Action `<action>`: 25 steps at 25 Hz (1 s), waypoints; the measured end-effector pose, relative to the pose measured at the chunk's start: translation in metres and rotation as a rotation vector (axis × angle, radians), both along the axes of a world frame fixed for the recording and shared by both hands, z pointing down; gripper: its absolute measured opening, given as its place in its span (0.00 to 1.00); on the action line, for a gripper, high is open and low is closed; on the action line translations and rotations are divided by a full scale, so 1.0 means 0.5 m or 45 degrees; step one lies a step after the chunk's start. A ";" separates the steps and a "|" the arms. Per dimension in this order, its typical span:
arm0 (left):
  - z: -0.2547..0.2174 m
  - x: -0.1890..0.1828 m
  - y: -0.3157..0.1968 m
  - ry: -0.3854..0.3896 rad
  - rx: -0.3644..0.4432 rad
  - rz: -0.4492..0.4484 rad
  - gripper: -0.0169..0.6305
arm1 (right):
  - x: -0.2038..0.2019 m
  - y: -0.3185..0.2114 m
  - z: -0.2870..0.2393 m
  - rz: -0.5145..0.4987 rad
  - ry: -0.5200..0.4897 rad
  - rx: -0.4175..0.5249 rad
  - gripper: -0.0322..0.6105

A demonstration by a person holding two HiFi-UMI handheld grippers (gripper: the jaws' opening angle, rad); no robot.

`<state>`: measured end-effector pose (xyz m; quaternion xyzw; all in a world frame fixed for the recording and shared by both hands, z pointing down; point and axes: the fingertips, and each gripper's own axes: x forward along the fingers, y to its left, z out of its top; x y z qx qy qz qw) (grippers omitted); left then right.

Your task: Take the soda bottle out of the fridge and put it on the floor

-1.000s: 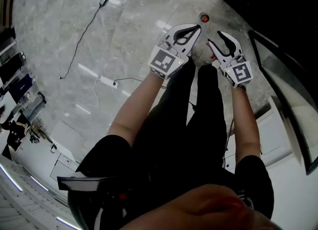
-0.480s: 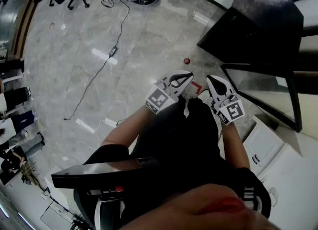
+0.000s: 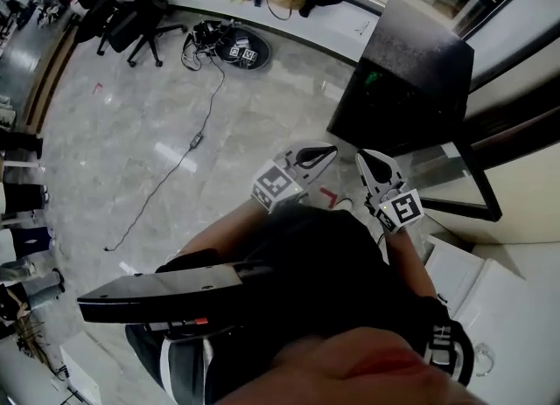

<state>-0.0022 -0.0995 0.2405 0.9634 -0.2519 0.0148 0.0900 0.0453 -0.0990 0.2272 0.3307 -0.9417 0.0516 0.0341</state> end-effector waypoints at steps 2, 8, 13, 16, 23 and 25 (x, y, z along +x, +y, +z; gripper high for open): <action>-0.024 0.014 -0.002 0.009 0.011 0.005 0.03 | 0.011 -0.002 -0.028 -0.006 0.020 0.024 0.07; -0.058 0.044 -0.006 0.016 0.054 -0.003 0.03 | 0.027 -0.003 -0.055 -0.025 -0.002 0.068 0.07; -0.059 0.056 0.007 0.004 0.048 0.001 0.03 | 0.035 0.001 -0.058 -0.030 0.008 0.054 0.07; -0.064 0.057 0.004 0.004 0.062 -0.015 0.03 | 0.041 -0.004 -0.063 -0.023 0.010 0.064 0.07; -0.064 0.050 0.000 -0.009 0.083 -0.048 0.03 | 0.047 -0.006 -0.064 -0.038 0.033 0.102 0.07; -0.065 0.048 -0.004 -0.011 0.090 -0.056 0.03 | 0.047 -0.008 -0.065 -0.041 0.034 0.111 0.07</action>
